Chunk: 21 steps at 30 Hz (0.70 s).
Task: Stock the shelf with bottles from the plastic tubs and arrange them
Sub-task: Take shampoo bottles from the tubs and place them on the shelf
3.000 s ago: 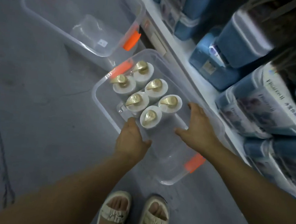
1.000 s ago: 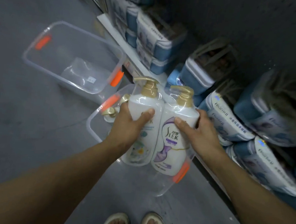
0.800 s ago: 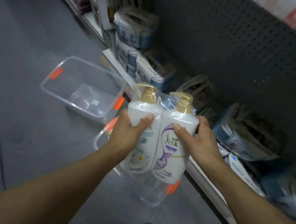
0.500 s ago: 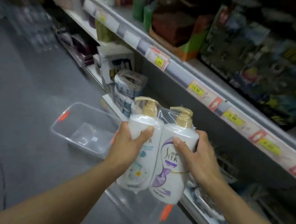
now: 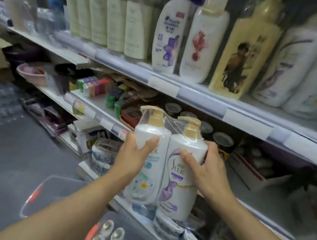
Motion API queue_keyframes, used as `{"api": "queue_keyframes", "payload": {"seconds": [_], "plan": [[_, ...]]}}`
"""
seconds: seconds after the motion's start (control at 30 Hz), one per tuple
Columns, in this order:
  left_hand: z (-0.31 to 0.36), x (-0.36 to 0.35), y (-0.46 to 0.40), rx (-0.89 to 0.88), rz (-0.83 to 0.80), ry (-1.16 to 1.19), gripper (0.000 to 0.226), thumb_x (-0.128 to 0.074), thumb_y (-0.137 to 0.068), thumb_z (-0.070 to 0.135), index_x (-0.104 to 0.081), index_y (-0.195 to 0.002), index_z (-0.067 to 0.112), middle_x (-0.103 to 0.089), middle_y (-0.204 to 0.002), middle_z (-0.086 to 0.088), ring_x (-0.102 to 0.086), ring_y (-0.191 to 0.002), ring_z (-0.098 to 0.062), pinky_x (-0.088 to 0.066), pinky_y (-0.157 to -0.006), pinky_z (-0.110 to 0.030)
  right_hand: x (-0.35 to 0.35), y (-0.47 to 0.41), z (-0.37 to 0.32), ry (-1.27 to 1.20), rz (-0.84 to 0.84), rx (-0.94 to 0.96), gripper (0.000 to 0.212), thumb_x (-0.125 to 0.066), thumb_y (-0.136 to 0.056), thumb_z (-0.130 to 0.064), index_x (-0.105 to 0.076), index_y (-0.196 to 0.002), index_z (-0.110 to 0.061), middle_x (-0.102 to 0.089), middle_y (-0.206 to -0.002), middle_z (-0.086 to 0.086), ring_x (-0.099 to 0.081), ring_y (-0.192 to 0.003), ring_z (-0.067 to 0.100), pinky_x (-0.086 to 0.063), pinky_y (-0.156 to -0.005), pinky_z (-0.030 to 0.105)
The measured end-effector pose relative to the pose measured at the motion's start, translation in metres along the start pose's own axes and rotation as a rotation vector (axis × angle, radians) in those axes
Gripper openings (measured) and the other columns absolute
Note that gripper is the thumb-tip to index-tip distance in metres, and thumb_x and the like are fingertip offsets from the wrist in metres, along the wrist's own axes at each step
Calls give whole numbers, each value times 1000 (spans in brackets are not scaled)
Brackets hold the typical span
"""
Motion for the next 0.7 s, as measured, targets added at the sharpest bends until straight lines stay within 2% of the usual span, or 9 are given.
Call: {"api": "queue_keyframes", "payload": {"seconds": [0.1, 0.17, 0.27, 0.4, 0.53, 0.63, 0.7], "plan": [[48, -13, -4, -49, -35, 37, 77, -60, -55, 81, -52, -108, 25, -64, -109, -2, -65, -99, -18, -53, -87, -48, 38, -5, -28, 10, 84, 28, 42, -67, -79, -45, -42, -107, -25, -54, -98, -14, -56, -88, 1, -47, -68, 22], [76, -24, -9, -91, -68, 38, 84, -60, -54, 83, -51, -112, 23, -64, -110, -2, -65, -99, -18, -54, -87, -48, 63, -8, -44, 23, 130, 40, 42, -67, -79, -45, -42, -107, -26, -55, -96, -14, -57, -86, 1, -48, -65, 21], [117, -43, -14, -158, -118, 24, 86, -57, -56, 81, -50, -119, 24, -65, -111, 3, -64, -101, -17, -52, -90, -46, 101, -12, -62, 33, 194, 41, 44, -68, -79, -46, -43, -108, -25, -59, -99, -9, -61, -88, 7, -54, -72, 31], [168, -74, -16, -224, -189, 52, 80, -56, -55, 77, -49, -114, 24, -64, -111, 0, -63, -102, -19, -51, -91, -47, 152, -15, -79, 33, 291, 56, 44, -67, -79, -45, -42, -109, -25, -57, -96, -12, -57, -83, -1, -45, -56, 14], [210, -112, -17, -272, -254, 61, 67, -60, -65, 71, -49, -113, 26, -64, -110, 3, -62, -101, -15, -51, -90, -42, 200, -18, -86, 50, 368, 61, 43, -67, -80, -45, -43, -109, -23, -59, -99, -7, -59, -84, 2, -43, -57, 16], [238, -141, -18, -315, -306, 47, 80, -56, -60, 77, -47, -118, 23, -64, -111, 1, -64, -99, -15, -54, -86, -43, 235, -22, -89, 41, 422, 61, 42, -67, -80, -43, -44, -109, -22, -60, -98, -7, -60, -83, 3, -46, -58, 18], [255, -161, -19, -338, -326, 37, 70, -58, -70, 71, -44, -118, 22, -62, -110, 1, -63, -97, -15, -54, -83, -40, 257, -24, -90, 30, 449, 50, 42, -67, -80, -44, -45, -109, -22, -60, -97, -6, -63, -83, 7, -51, -61, 24]]}}
Point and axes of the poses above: each hand's wrist, its own y-axis away from the middle knuckle, its own x-axis out of the back of the hand, z = x × y, the point moved 4 cm from there along -y, towards the middle knuckle
